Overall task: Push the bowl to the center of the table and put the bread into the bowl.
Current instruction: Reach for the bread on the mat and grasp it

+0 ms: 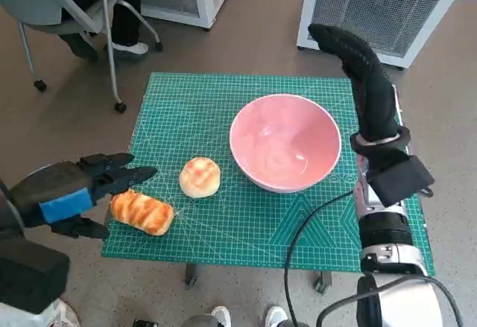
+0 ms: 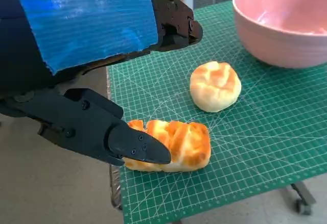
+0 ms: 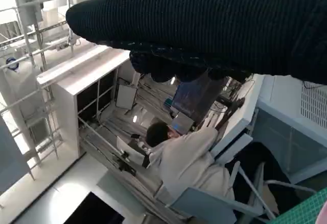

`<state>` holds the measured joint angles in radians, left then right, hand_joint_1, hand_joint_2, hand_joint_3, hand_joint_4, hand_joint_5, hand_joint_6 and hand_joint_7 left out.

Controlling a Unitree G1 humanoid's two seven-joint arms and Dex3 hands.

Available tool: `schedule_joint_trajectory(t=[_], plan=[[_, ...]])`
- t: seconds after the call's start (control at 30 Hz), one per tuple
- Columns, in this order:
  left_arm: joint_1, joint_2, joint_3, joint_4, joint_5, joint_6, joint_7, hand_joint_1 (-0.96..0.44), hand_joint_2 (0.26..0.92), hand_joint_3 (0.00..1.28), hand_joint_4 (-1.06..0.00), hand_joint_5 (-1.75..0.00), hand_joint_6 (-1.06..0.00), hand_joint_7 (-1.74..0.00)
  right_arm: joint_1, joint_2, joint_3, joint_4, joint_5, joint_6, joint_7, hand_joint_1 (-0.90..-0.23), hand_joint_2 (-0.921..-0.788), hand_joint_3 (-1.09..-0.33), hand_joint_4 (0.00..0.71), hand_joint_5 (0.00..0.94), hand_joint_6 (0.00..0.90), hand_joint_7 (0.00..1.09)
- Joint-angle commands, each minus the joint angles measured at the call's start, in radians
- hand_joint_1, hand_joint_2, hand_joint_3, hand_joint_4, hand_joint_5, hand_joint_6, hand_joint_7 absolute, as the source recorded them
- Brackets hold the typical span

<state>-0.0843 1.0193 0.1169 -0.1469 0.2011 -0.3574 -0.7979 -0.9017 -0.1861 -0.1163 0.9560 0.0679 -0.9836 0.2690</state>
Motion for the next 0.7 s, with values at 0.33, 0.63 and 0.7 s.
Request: schedule_joint_trajectory(t=[0.33, 0.63, 0.7], plan=[[-0.046, -0.079, -0.132, 0.076, 0.082, 0.037, 0.042, -0.36, 0.742, 0.0, -0.14, 0.0, -0.22, 0.0, 0.028, 0.002, -0.002, 0.005, 0.02, 0.024, 0.022, -0.694, -0.921, -0.776, 0.305, 0.007, 0.06, 0.55], [-0.093, -0.128, -0.201, 0.165, 0.13, 0.029, 0.072, -0.33, 0.751, 0.01, -0.14, 0.0, -0.21, 0.0, 0.035, -0.001, -0.003, -0.006, 0.021, 0.024, 0.025, -0.692, -0.921, -0.777, 0.3, 0.003, 0.057, 0.55], [-0.104, -0.145, -0.221, 0.194, 0.146, 0.031, 0.082, -0.31, 0.76, 0.01, -0.15, 0.0, -0.21, 0.0, 0.037, -0.002, -0.005, -0.009, 0.028, 0.025, 0.031, -0.69, -0.921, -0.778, 0.299, 0.003, 0.053, 0.54]])
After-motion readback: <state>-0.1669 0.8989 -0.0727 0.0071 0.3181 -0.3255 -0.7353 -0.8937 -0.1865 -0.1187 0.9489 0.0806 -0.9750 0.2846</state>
